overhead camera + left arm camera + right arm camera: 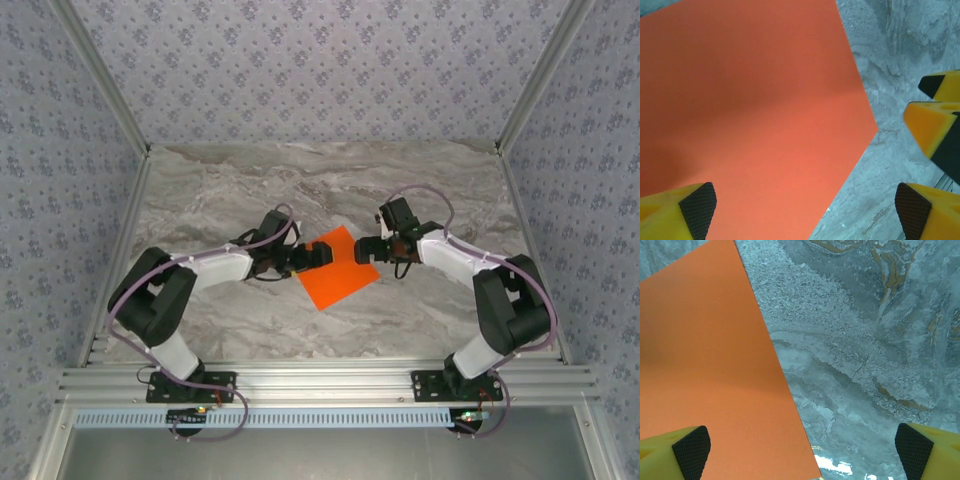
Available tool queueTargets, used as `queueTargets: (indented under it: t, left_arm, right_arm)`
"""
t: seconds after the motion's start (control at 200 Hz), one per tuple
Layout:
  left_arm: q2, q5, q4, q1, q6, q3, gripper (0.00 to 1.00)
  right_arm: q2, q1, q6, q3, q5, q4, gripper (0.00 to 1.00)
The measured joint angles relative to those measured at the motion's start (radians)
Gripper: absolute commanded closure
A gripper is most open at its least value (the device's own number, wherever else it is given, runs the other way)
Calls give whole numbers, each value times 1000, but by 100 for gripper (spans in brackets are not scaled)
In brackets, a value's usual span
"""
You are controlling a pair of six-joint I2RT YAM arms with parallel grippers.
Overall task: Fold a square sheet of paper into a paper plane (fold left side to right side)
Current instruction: Pick up the square sheet of paper from the center of the table.
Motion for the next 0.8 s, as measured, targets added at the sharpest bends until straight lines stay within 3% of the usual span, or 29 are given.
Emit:
queueTargets:
  t: [0.315, 0.799]
  left_arm:
    - [59, -19, -7, -5, -1, 22, 5]
    - [66, -48, -27, -5, -1, 22, 21]
  right_arm:
    - [62, 85, 93, 0, 3, 26, 0]
    - [92, 162, 183, -15, 63, 53, 3]
